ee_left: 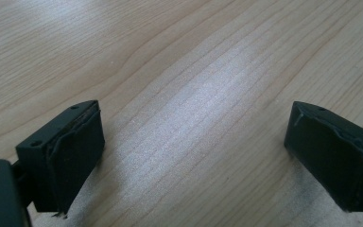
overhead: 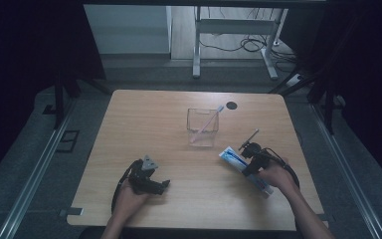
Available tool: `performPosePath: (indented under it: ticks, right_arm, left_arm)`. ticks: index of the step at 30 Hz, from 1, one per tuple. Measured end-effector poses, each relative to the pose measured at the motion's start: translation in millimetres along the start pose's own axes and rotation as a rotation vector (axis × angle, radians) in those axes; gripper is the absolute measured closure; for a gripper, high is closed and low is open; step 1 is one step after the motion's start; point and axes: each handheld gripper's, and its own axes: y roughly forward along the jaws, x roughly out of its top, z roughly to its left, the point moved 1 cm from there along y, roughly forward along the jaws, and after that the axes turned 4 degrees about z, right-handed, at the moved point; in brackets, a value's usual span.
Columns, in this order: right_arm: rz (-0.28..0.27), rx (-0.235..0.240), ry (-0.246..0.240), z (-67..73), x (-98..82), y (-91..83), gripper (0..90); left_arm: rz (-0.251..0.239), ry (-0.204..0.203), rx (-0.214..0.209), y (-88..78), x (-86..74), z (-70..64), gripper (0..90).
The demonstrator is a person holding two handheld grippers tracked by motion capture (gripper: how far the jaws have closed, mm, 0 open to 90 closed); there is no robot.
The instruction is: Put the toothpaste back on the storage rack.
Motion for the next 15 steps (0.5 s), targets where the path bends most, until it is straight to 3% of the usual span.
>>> performPosePath:
  ticks: [9,15]
  right_arm:
    - [-0.073,-0.022,-0.014,2.7,-2.3,-14.4,70.9]
    - [-0.133,-0.007,-0.013,4.0,-2.5,-25.0,70.9]
  left_arm:
    - [0.000,0.000,0.000,0.0,0.0,0.0,5.5]
    - [0.000,0.001,0.000,0.0,0.0,0.0,5.5]
